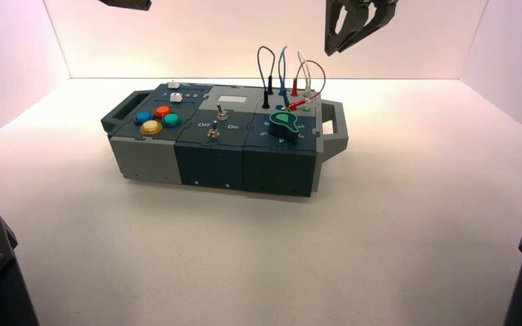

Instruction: Insert the white wire.

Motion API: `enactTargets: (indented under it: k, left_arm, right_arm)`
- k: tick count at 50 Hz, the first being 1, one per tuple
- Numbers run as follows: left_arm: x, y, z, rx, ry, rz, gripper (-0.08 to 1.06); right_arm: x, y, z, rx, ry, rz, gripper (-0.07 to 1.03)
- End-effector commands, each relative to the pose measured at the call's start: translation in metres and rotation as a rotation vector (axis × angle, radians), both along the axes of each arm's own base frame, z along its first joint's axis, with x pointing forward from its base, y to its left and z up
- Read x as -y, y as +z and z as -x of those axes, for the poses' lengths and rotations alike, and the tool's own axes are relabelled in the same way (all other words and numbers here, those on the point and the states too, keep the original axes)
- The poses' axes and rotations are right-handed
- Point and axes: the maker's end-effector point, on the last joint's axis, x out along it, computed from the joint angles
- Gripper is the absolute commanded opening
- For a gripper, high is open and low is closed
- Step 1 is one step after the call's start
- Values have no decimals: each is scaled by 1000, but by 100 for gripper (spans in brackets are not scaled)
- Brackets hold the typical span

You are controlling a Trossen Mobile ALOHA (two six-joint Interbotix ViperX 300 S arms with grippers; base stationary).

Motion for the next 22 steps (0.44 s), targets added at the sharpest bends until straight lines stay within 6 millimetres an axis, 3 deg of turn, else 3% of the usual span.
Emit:
enactTargets:
  k: [1, 22]
  left_arm:
    - [-2, 6, -5, 27, 13, 5, -3]
    - [-2, 4, -5, 21, 16, 3, -3]
  right_arm:
    - [-4, 13, -5, 34, 4, -19, 29]
    - [-1, 7, -2, 22, 5, -9, 29]
